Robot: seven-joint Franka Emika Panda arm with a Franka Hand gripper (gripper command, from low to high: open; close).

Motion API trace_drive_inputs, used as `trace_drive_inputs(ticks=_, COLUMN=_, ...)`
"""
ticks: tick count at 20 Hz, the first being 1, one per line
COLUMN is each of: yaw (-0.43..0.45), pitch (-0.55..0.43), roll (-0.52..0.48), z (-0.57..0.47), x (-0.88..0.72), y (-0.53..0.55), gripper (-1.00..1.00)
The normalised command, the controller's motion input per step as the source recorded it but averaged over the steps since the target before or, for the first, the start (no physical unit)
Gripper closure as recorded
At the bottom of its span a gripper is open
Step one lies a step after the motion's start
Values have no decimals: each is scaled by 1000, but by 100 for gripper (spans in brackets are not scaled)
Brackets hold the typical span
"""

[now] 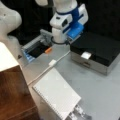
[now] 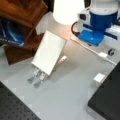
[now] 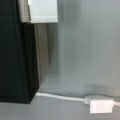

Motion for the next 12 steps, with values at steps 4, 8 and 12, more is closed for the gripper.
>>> trace_drive_inputs(ticks=4, yaw=-156, pitch=180, roll=131, z=75, x=385, y=311, gripper=-100)
trace_drive_inputs(ticks=8, yaw=-119, pitch=172, roll=164, z=110, x=272, y=207, gripper=-100)
trace_drive_inputs(ticks=12, yaw=-75, pitch=178, roll=187, z=117, x=156, y=116, gripper=-100)
